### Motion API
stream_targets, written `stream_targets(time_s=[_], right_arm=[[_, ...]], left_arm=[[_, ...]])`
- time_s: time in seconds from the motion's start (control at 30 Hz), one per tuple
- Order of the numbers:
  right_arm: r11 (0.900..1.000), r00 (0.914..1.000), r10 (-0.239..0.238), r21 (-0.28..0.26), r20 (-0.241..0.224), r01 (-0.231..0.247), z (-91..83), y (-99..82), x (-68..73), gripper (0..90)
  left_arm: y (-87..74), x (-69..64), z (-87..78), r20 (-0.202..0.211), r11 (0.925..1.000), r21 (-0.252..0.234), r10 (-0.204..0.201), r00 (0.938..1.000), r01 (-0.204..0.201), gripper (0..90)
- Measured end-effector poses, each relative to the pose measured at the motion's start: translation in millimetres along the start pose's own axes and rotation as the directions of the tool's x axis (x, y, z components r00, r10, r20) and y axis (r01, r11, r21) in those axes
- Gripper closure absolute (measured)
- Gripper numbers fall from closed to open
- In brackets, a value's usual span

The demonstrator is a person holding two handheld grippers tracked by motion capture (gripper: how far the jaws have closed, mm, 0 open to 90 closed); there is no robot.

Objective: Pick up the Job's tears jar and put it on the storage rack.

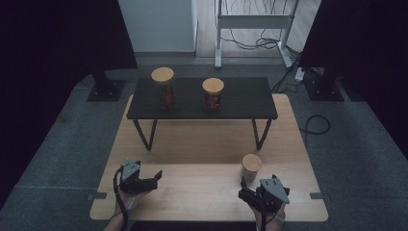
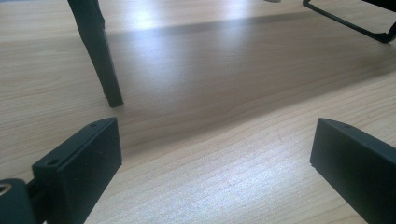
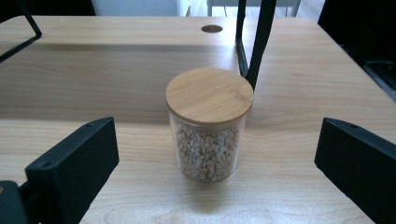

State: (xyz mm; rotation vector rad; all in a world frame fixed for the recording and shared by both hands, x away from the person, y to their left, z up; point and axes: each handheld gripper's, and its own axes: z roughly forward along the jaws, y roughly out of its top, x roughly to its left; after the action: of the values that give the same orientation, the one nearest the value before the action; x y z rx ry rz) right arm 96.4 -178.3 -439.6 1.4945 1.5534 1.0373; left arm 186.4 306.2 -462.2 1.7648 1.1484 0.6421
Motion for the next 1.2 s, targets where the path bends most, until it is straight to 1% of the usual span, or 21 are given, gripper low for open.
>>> stream_targets(time_s=[0.2, 0.5, 0.77, 0.87, 1.2], right_arm=[[0.9992, 0.9999, 0.010, 0.038, -0.001, -0.010, 7.3, 0.2, -3.1, 0.0], [0.9975, 1.0000, -0.004, 0.070, 0.007, 0.003, 15.2, 0.0, -2.3, 0.0], [0.9956, 1.0000, -0.006, 0.094, 0.002, 0.006, 22.3, 3.4, -5.8, 0.0], [0.9937, 0.9999, -0.012, 0.111, 0.003, 0.011, 28.2, 6.0, -6.7, 0.0], [0.9878, 0.9997, -0.022, 0.154, -0.014, 0.023, 49.6, 15.4, -13.0, 0.0]], left_arm=[[0.2, 0.6, -0.4, -0.001, 1.0000, -0.002, -0.001, 1.0000, 0.001, 1.7], [0.4, 1.3, -1.9, -0.005, 1.0000, -0.009, -0.004, 1.0000, 0.004, 1.8], [0.6, 3.2, -2.6, -0.011, 0.9999, -0.010, -0.011, 0.9999, 0.011, 1.8], [0.6, 2.9, -2.2, -0.011, 0.9999, -0.008, -0.008, 0.9999, 0.008, 1.8], [0.3, 1.2, -0.5, -0.008, 1.0000, 0.002, -0.002, 1.0000, 0.002, 1.8]])
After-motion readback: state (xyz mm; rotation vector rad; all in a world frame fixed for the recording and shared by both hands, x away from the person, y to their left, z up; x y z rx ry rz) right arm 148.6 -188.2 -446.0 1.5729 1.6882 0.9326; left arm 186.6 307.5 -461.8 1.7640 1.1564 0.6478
